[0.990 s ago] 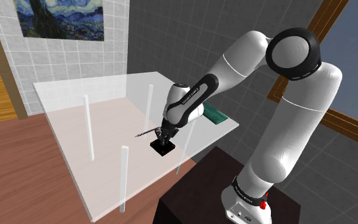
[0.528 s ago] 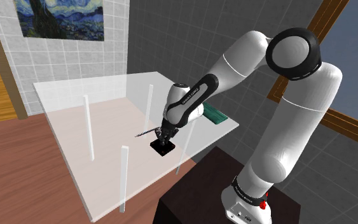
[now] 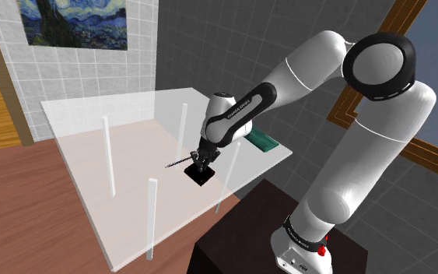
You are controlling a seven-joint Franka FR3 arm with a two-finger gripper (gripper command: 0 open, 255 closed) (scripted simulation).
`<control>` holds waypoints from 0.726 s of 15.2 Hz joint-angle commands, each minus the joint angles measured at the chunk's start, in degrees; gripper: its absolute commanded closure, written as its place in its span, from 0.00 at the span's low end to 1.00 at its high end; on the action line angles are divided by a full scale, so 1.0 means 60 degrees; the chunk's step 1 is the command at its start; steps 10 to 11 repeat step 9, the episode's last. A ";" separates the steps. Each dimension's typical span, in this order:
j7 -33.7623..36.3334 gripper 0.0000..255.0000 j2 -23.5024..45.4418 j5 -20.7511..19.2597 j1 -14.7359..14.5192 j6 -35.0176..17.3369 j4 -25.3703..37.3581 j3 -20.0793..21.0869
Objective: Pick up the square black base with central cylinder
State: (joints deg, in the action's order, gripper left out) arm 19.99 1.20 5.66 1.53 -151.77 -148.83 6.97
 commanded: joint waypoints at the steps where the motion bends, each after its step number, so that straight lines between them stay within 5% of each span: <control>1: -0.0030 1.00 -0.0290 0.0022 0.0015 0.0303 0.0010 -0.0012; 11: -0.0019 1.00 -0.1063 0.0048 0.0017 0.1215 0.0150 -0.0025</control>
